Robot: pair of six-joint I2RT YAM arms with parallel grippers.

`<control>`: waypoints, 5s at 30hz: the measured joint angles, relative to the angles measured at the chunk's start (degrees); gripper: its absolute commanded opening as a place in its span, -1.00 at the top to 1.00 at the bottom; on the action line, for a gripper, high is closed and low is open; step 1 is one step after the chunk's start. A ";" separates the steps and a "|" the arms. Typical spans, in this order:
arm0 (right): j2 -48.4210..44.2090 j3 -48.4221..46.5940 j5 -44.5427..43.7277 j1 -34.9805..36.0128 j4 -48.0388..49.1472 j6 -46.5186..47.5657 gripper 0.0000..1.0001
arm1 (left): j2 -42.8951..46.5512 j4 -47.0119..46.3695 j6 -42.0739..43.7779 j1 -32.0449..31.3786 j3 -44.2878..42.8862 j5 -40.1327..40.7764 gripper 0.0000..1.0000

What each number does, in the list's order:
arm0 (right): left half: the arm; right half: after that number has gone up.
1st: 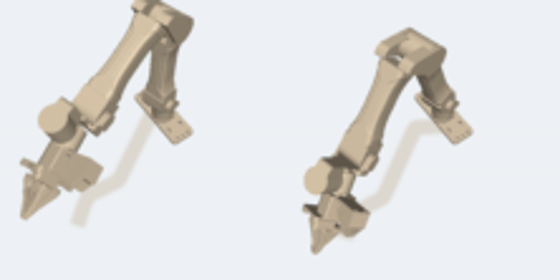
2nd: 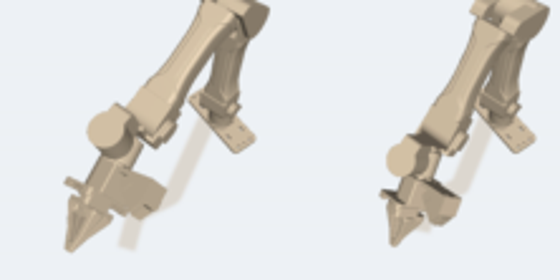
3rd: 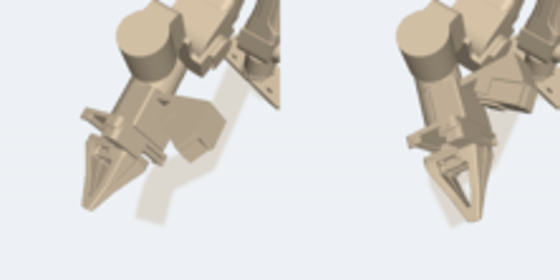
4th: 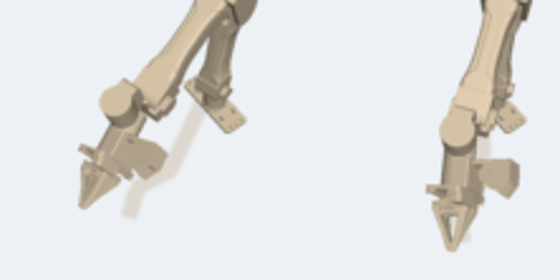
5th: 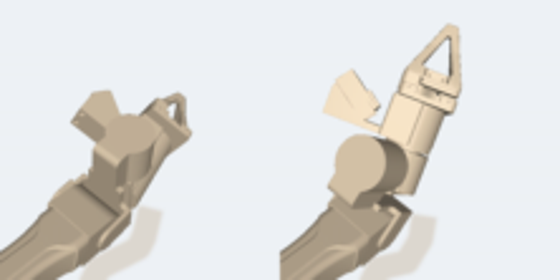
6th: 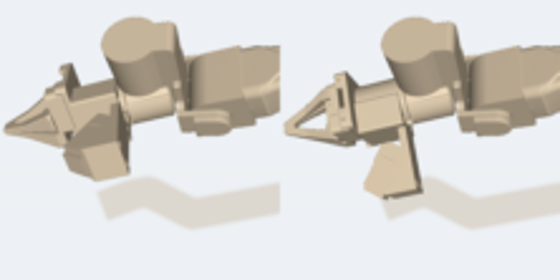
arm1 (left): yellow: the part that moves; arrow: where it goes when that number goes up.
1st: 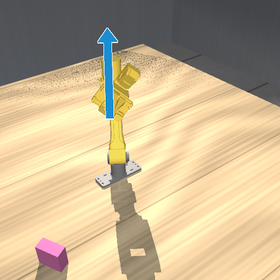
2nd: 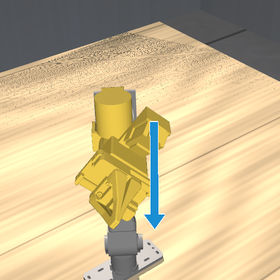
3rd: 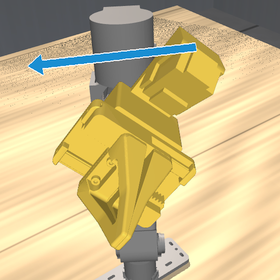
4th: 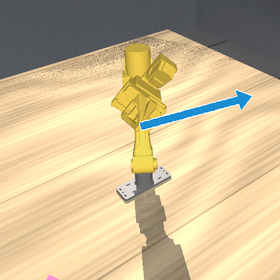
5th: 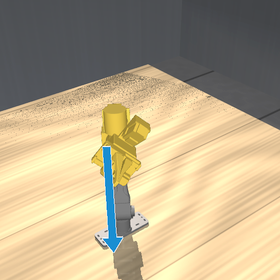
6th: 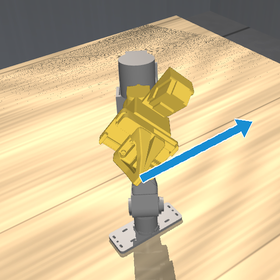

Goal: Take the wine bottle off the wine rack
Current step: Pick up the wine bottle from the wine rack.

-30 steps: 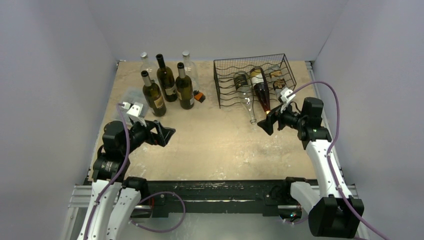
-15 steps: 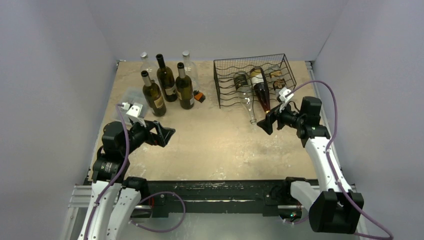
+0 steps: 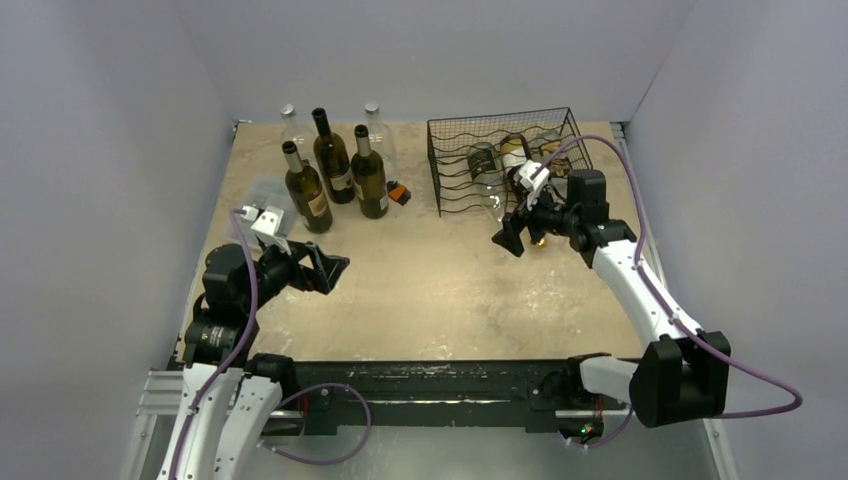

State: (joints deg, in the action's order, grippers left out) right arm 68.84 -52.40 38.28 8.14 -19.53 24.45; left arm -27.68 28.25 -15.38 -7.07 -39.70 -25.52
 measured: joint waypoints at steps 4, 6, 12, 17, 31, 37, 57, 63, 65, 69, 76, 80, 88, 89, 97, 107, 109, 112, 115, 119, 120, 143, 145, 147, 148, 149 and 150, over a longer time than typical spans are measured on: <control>1.79 -0.13 -1.84 0.00 1.25 -1.01 -0.98 | 0.00 0.11 0.00 0.63 0.00 -0.02 -1.00; 2.64 -0.13 -2.91 0.00 1.97 -1.95 -0.98 | -0.02 0.13 0.00 0.87 0.00 0.00 -1.00; 4.11 0.02 -5.25 0.00 4.35 -4.68 -0.98 | -0.13 0.09 0.00 1.46 0.00 -0.07 -1.00; 5.01 0.13 -6.25 0.00 6.21 -7.10 -0.98 | -0.33 0.09 -0.02 1.88 0.00 -0.24 -1.00; 9.66 1.36 -9.66 0.02 10.21 -12.76 -0.98 | -0.85 0.09 -0.02 2.19 0.02 -0.31 -1.00; 12.39 1.36 -13.70 0.20 12.46 -17.14 -0.98 | -0.87 0.11 -0.02 2.19 0.09 -0.31 -1.00; 27.67 -4.68 -24.92 3.23 14.95 -31.71 -0.55 | -1.42 0.11 -0.02 2.47 0.09 -0.39 -1.00; 29.59 -5.25 -25.64 3.61 15.56 -33.22 -0.45 | -1.84 0.09 -0.02 2.62 0.09 -0.44 -1.00; 29.75 -5.25 -25.75 3.76 16.00 -33.55 -0.41 | -1.97 0.09 -0.02 2.80 0.09 -0.48 -1.00; 29.79 -5.25 -25.77 3.98 16.83 -34.16 -0.35 | -2.05 0.11 -0.02 3.13 0.09 -0.63 -1.00; 29.92 -5.25 -25.79 4.13 18.01 -34.99 -0.19 | -2.05 0.09 -0.02 3.30 0.09 -0.79 -1.00; 30.47 -5.25 -25.92 4.11 18.10 -35.28 -0.09 | -2.05 0.11 -0.02 3.30 0.11 -0.81 -1.00; 31.98 -5.25 -25.75 4.13 18.32 -35.63 -0.08 | -2.03 0.07 -0.02 3.30 0.11 -0.81 -1.00; 32.37 -5.25 -25.70 4.15 18.32 -35.67 -0.05 | -2.03 0.11 -0.02 3.30 0.11 -0.81 -1.00; 33.81 -5.25 -25.29 4.17 18.25 -36.04 0.84 | -1.99 0.11 -0.02 3.32 0.11 -0.81 -1.00; 32.61 -5.20 -23.61 3.61 17.18 -36.02 1.00 | -1.84 0.13 -0.02 3.32 0.11 -0.76 -1.00; 31.76 -4.90 -23.04 3.28 16.87 -36.00 1.00 | -1.73 0.13 -0.02 3.32 0.11 -0.72 -1.00; 29.70 -3.82 -22.03 2.64 16.50 -36.02 1.00 | -1.55 0.13 -0.02 3.32 0.11 -0.68 -1.00; 27.45 -2.16 -21.22 2.16 16.50 -36.02 1.00 | -1.44 0.13 0.00 3.32 0.11 -0.59 -1.00; 24.81 0.66 -20.13 1.90 16.04 -36.04 1.00 | -1.29 0.13 0.00 3.32 0.11 -0.39 -1.00; 24.72 0.90 -20.04 1.90 15.98 -36.04 1.00 | -1.29 0.13 0.00 3.32 0.11 -0.37 -1.00; 7.98 15.89 -12.68 -2.23 15.21 -38.36 1.00 | -0.35 0.13 0.00 3.32 0.11 -0.02 -1.00; 6.73 16.35 -11.65 -2.91 14.03 -38.29 1.00 | -0.35 0.13 0.02 3.32 0.11 0.02 -1.00; 5.29 16.74 -11.41 -3.19 12.96 -38.25 1.00 | -0.35 0.13 0.02 3.32 0.11 0.02 -1.00; 4.44 17.11 -11.32 -3.28 12.57 -38.25 1.00 | -0.35 0.13 0.00 3.32 0.11 0.04 -1.00; 3.58 17.38 -11.26 -3.41 11.98 -38.16 1.00 | -0.33 0.13 0.00 3.32 0.11 0.04 -1.00; 2.73 17.53 -11.23 -3.45 11.28 -38.12 1.00 | -0.28 0.13 0.00 3.32 0.11 0.04 -1.00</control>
State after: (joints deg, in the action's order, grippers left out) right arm 71.57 -34.87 27.05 4.69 -8.25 -13.67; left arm -27.97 28.38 -15.38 -3.75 -39.59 -25.47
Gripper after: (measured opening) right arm 0.459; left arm 0.998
